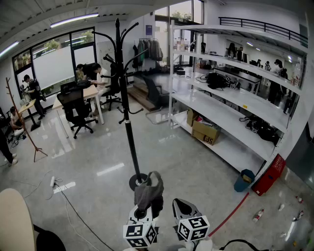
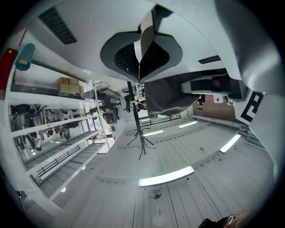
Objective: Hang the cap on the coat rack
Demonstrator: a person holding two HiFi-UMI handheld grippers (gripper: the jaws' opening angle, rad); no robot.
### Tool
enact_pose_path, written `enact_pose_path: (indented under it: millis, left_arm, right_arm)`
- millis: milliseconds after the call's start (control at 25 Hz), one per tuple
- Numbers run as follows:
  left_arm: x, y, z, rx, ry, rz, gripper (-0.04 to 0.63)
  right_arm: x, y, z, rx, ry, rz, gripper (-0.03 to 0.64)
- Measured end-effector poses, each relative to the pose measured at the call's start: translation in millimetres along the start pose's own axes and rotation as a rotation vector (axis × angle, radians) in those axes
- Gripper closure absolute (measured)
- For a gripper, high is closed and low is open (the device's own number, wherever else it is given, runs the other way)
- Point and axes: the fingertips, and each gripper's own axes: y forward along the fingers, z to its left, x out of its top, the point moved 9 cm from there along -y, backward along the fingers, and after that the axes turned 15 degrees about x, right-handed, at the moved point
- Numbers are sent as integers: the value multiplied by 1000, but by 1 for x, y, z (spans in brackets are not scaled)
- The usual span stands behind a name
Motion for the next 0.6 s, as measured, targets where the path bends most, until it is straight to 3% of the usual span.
enact_pose_path:
  millis: [600]
  left_arm:
    - [3, 20, 8, -7, 14, 0, 580]
  right_arm:
    - [0, 18, -10, -10, 5, -7, 606]
